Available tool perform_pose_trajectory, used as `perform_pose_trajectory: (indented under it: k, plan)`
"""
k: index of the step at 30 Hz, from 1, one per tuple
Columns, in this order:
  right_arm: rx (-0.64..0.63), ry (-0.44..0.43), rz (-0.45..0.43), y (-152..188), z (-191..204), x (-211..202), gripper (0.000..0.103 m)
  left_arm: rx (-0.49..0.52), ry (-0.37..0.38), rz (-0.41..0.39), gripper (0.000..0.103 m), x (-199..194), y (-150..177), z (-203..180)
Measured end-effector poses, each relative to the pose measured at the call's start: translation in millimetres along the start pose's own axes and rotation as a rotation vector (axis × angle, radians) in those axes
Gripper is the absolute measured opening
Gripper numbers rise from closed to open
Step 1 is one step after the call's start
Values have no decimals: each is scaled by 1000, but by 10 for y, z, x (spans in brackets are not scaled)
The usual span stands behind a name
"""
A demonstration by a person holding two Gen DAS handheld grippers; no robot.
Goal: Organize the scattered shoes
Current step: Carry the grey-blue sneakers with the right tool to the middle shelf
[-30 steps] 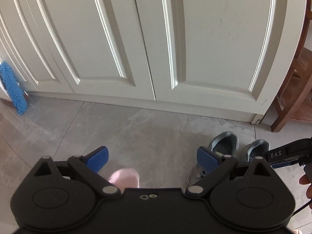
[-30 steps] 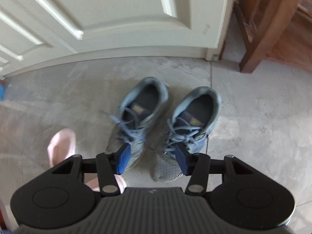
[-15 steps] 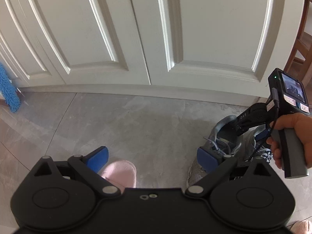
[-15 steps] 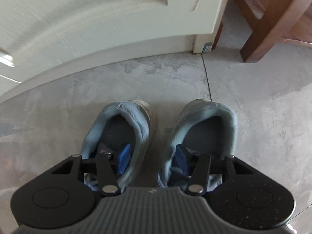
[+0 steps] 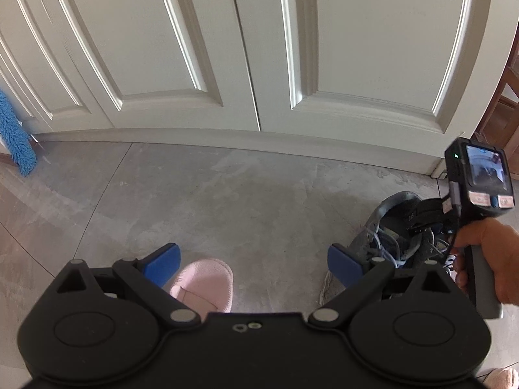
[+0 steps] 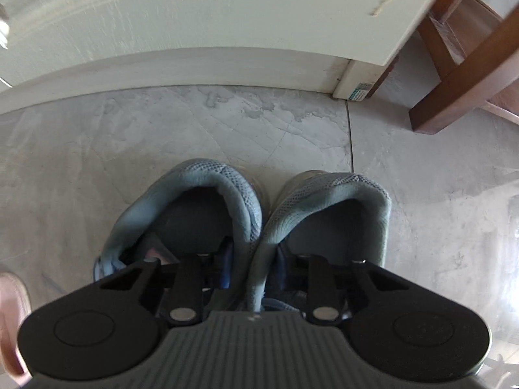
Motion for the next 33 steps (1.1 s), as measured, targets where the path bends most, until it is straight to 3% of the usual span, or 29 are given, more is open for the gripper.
perform_pose_trajectory:
  k: [3, 10, 16, 22, 29, 33]
  plan:
    - [-27, -40, -57, 78, -56, -164, 26, 11, 5, -15, 98, -32, -34, -73]
    - [47, -99, -165, 277, -406, -775, 25, 63, 39, -65, 98, -258, -178, -369]
    - [130, -96, -253, 274, -931, -1786, 24, 96, 84, -102, 98, -676, -443, -712]
    - [250, -47, -353, -34, -1841, -3291, 23, 149, 189, -174, 98, -1505, -1134, -1250]
    - [255, 28, -475, -628, -2820, -5050, 24, 190, 313, -353, 98, -2682, -2312, -2043]
    - [250, 28, -523, -948, -3332, -5624, 24, 181, 331, -408, 98, -3099, -2758, -2478]
Point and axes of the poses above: each gripper's, at about its wrist camera, not at the fingertips, and x roughly the way its jaws point, z to its left, y to its underside, the point moved 5 cm from there along x, roughly the way its jaws point, and after that the axes turned 11 degrees about -z, right-handed, at the moved point
